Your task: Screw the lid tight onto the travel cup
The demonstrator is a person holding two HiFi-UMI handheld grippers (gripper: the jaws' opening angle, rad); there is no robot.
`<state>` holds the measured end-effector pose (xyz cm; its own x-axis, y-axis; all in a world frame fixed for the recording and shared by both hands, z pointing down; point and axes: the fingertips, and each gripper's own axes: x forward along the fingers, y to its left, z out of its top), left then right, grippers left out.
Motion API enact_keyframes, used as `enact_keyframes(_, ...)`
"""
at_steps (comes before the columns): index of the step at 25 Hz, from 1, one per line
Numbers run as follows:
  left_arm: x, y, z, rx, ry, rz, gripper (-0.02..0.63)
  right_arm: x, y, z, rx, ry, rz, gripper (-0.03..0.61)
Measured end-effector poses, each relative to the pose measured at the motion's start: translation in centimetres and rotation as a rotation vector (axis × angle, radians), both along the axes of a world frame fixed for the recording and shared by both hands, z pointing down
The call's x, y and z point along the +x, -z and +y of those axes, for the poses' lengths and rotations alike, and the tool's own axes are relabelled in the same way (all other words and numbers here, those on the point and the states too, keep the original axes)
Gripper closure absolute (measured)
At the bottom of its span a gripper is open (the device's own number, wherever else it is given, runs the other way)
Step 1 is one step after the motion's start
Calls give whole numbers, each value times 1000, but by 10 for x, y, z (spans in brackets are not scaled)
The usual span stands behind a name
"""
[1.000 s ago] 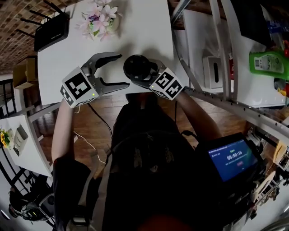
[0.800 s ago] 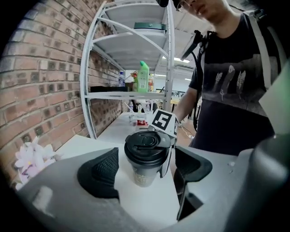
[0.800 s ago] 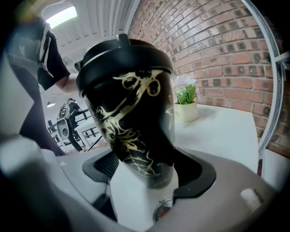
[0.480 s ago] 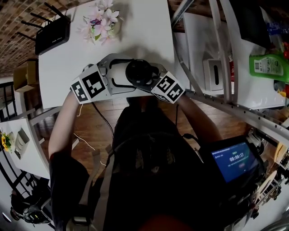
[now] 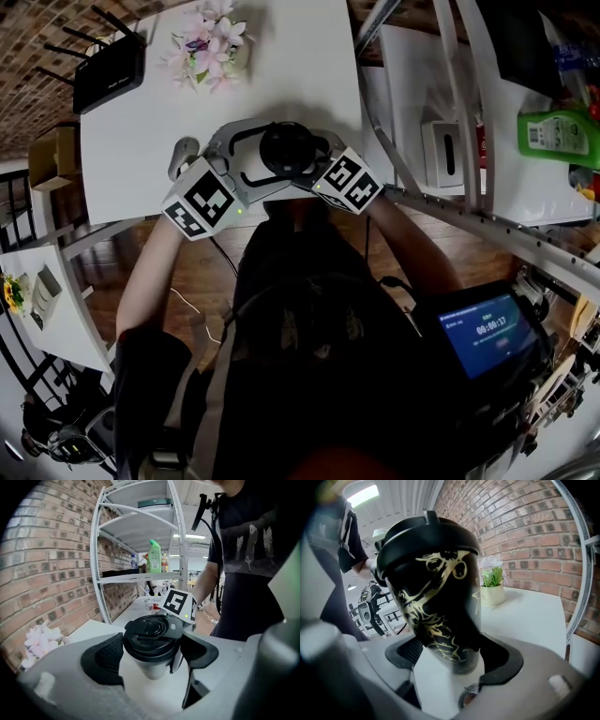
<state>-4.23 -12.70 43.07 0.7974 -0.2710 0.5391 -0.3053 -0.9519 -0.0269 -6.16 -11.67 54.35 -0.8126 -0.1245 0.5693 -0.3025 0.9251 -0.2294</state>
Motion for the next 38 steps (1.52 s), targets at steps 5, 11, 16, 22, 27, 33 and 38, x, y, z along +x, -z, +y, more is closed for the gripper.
enact_keyframes(5,-1,1,-1,2,151,16,230,1,0,0,1,-2,-3,201)
enact_keyframes(11,-2,2,-2,-2,251,47,230,0,0,-1,-1,-1,-4,201)
enact_keyframes(16,-4,4,0,-21,225,84,224,0,-1,-1,-2,2,-6,199)
enact_keyframes(22,-27,9,3,-35,145,51,219,-3,-1,-1,-6,-2,-9,199)
enact_keyframes(27,-29,20,5,-27,70,76,219,0,0,-1,-7,4,-11,199)
enact_keyframes(33,-15,7,2,9,-21,32,221,-1,-1,-1,-7,1,-6,199)
enact_keyframes(38,-6,5,1,8,-26,75,225,-1,-2,0,-5,-1,0,200)
